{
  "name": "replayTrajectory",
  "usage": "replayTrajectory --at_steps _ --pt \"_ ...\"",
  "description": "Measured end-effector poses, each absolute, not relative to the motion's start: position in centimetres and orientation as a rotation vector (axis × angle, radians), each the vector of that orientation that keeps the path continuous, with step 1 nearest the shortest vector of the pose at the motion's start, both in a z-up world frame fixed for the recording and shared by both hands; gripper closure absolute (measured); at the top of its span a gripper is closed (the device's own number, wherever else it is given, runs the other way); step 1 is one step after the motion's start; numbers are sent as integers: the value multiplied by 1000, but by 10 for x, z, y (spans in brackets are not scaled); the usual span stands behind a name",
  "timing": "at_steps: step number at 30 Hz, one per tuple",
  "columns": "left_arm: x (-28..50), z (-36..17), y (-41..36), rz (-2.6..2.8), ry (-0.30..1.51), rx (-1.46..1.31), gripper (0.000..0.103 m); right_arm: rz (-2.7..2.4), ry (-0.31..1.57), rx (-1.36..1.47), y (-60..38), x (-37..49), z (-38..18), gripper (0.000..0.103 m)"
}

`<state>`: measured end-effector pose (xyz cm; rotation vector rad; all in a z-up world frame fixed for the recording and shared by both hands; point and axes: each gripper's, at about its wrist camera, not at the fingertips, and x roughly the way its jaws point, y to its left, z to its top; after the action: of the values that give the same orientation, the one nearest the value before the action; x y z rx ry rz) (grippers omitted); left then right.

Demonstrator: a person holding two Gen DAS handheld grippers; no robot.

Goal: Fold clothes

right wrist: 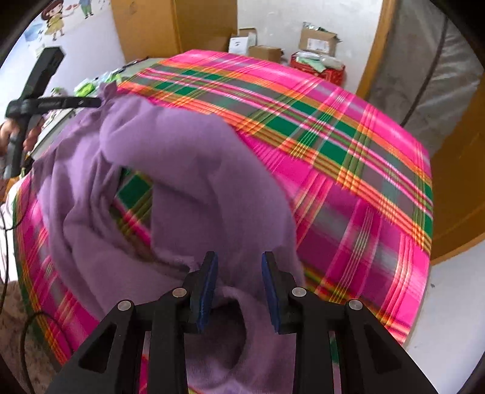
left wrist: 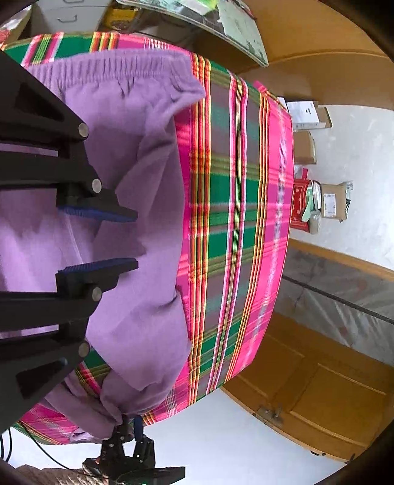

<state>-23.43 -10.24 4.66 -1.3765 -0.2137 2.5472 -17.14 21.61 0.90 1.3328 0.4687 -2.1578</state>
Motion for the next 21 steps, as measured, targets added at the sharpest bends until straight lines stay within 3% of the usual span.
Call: replayTrajectory --at_steps 9,21 --pt "-239 41 -104 2547 -250 -1392 78 -2094 583 1242 189 -153 23 72" --pt "-245 35 -107 2543 -320 -1425 78 -1952 762 1283 142 -150 -5 71"
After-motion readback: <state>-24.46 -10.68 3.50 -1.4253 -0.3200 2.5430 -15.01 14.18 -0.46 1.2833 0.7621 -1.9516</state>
